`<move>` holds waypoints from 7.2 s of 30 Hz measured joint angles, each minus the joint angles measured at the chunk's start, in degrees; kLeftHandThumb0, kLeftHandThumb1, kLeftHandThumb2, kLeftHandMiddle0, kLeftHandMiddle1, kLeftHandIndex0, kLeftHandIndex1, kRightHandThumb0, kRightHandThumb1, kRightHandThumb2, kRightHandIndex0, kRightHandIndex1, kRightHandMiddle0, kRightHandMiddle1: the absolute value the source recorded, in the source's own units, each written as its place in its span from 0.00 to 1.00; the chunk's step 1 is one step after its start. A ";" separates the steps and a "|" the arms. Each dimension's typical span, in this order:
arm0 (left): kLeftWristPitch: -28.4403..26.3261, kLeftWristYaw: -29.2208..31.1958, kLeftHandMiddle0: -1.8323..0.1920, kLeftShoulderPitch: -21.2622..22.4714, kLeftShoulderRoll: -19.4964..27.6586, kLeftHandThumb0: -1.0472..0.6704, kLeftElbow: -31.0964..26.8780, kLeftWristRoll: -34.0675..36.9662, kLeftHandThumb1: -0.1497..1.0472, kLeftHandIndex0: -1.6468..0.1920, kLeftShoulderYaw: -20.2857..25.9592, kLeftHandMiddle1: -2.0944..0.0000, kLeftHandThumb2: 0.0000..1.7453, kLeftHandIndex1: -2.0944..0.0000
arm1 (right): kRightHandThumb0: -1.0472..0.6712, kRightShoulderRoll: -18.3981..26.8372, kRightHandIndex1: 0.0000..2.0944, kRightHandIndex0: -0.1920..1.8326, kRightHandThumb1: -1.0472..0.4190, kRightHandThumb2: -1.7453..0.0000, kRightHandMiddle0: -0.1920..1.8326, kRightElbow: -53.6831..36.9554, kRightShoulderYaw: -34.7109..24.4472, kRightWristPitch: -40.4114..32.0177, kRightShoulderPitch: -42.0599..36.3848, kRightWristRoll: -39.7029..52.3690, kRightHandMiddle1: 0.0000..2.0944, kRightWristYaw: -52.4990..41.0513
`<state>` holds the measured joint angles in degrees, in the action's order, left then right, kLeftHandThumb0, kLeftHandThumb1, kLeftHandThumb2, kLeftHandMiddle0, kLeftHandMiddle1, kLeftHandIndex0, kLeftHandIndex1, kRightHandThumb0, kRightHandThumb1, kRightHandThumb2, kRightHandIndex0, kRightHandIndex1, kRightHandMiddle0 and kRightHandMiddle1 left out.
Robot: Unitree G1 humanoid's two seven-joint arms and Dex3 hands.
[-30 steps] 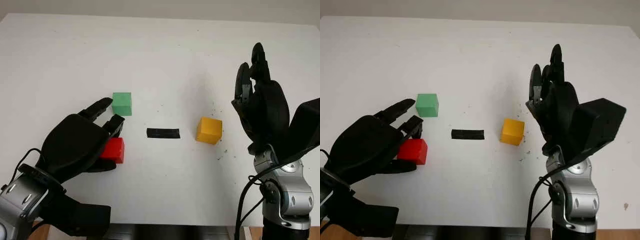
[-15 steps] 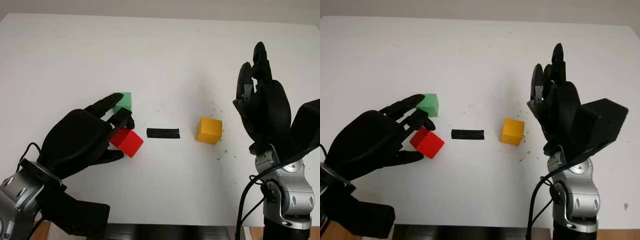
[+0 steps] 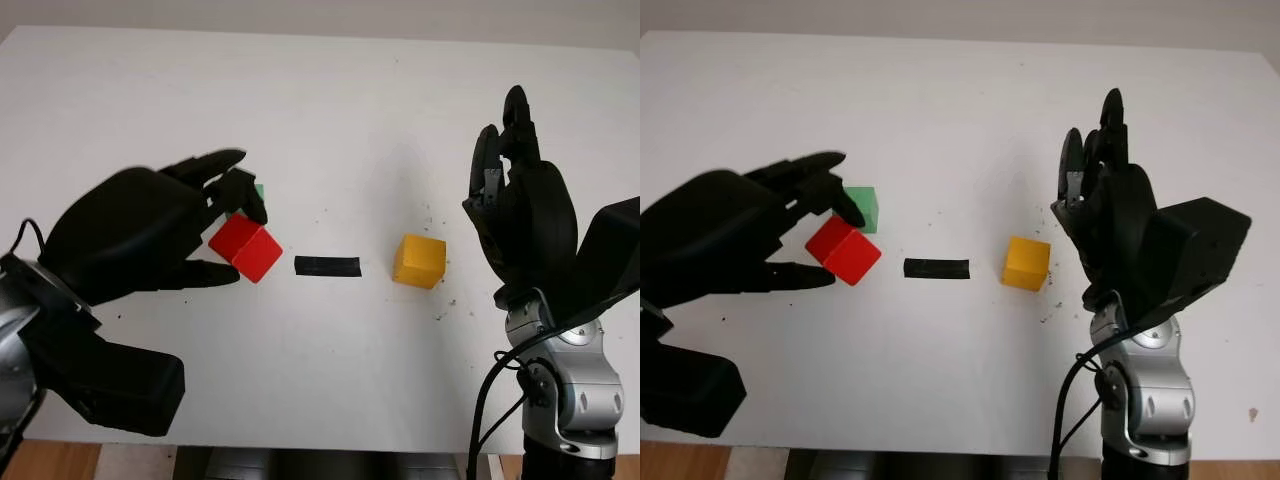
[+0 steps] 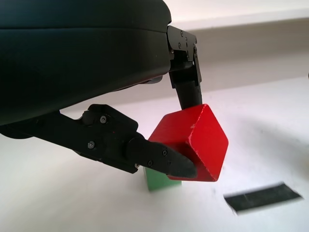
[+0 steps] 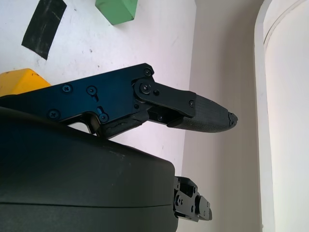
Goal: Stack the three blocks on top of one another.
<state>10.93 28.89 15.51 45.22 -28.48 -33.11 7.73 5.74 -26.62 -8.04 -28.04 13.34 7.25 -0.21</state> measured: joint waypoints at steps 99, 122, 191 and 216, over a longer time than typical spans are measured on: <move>5.77 -20.20 0.96 14.15 -13.02 0.18 16.16 -14.56 1.00 0.98 -14.81 0.98 0.09 0.98 | 0.24 -3.42 0.00 0.00 0.00 0.62 0.00 -2.10 2.14 1.68 -4.02 -0.47 0.00 2.34; -6.69 -13.85 0.91 13.76 -9.29 0.14 27.82 8.07 1.00 0.86 -5.22 0.98 0.10 0.98 | 0.25 -1.93 0.00 0.00 0.00 0.61 0.00 -2.23 0.95 0.83 -4.02 -0.12 0.00 0.72; -10.45 -18.12 1.00 1.67 -30.72 0.16 30.42 46.53 1.00 1.00 4.88 1.00 0.37 1.00 | 0.31 21.51 0.04 0.17 0.15 0.96 0.29 -2.27 14.46 4.62 -11.60 -44.39 0.07 -11.64; -9.93 -17.59 1.00 1.67 -30.72 0.16 30.57 46.50 1.00 1.00 4.88 1.00 0.35 1.00 | 0.36 22.20 0.04 0.28 0.13 0.97 0.32 1.16 12.67 8.34 -10.48 -47.67 0.35 -14.70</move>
<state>1.01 11.29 17.18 14.49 2.09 13.39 12.61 27.94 -25.45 4.63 -19.70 2.86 -40.42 -14.91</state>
